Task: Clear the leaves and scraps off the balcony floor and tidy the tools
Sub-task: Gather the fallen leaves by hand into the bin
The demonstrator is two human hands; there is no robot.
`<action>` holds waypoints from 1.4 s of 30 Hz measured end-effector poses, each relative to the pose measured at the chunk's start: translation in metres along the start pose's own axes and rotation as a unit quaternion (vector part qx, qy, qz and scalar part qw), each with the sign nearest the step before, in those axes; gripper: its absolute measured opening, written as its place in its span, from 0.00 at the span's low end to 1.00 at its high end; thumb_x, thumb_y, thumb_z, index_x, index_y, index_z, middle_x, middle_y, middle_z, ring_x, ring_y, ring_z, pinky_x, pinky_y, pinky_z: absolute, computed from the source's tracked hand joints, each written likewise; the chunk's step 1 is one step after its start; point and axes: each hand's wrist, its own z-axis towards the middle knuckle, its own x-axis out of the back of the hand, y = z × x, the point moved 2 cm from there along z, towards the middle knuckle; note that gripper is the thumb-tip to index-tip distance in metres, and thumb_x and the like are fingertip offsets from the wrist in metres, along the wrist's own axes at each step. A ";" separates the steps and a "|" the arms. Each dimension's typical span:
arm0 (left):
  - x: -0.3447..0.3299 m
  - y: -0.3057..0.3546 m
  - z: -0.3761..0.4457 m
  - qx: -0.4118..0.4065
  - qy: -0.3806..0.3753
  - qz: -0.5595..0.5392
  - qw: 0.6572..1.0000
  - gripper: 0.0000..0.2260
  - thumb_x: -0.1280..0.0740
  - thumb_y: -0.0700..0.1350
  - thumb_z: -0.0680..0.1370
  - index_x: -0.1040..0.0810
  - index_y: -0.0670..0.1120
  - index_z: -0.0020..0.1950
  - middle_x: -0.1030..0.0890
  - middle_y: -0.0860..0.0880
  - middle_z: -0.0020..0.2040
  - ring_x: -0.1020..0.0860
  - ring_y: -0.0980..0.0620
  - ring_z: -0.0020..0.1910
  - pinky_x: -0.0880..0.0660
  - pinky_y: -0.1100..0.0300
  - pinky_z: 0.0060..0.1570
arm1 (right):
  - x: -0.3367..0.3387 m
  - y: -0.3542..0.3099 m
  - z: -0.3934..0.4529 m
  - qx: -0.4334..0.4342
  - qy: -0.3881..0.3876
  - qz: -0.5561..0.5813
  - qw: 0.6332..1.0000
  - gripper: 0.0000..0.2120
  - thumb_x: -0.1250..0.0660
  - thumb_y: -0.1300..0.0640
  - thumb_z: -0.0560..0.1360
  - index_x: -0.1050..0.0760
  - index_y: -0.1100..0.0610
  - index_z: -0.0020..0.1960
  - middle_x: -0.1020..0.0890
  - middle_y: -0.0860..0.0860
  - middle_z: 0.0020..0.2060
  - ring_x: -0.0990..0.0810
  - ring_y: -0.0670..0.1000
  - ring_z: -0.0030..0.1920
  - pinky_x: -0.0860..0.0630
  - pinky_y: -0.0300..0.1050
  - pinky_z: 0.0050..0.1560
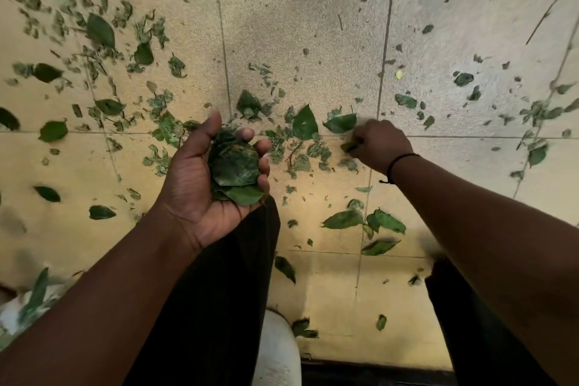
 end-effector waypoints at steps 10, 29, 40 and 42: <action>0.006 0.019 -0.004 -0.017 -0.002 -0.032 0.999 0.17 0.38 0.61 0.75 0.23 0.48 0.41 0.21 0.48 0.43 0.25 0.52 0.39 0.27 0.63 0.37 | 0.022 -0.036 0.039 0.001 0.092 -0.052 0.994 0.20 0.36 0.64 0.76 0.36 0.63 0.66 0.29 0.62 0.58 0.26 0.65 0.54 0.30 0.55 0.43; 0.034 0.051 -0.010 -0.042 0.052 -0.099 0.993 0.17 0.39 0.61 0.77 0.25 0.49 0.41 0.21 0.50 0.42 0.25 0.54 0.39 0.29 0.63 0.37 | 0.014 -0.107 0.050 -0.053 0.021 0.009 0.998 0.17 0.36 0.59 0.77 0.31 0.59 0.64 0.27 0.60 0.56 0.25 0.62 0.55 0.26 0.52 0.47; 0.050 0.069 -0.016 -0.086 0.077 -0.125 0.985 0.14 0.36 0.59 0.73 0.24 0.48 0.41 0.22 0.50 0.42 0.25 0.54 0.36 0.29 0.64 0.35 | 0.037 -0.112 0.060 -0.033 -0.028 0.058 0.997 0.09 0.30 0.56 0.71 0.29 0.54 0.36 0.24 0.55 0.42 0.23 0.60 0.50 0.27 0.46 0.43; 0.054 0.069 -0.016 -0.091 0.079 -0.119 0.986 0.14 0.36 0.59 0.73 0.24 0.48 0.40 0.22 0.50 0.41 0.25 0.54 0.36 0.29 0.64 0.35 | 0.042 -0.129 0.061 0.025 -0.011 0.058 0.998 0.10 0.29 0.55 0.71 0.29 0.55 0.35 0.25 0.55 0.40 0.23 0.59 0.47 0.29 0.45 0.40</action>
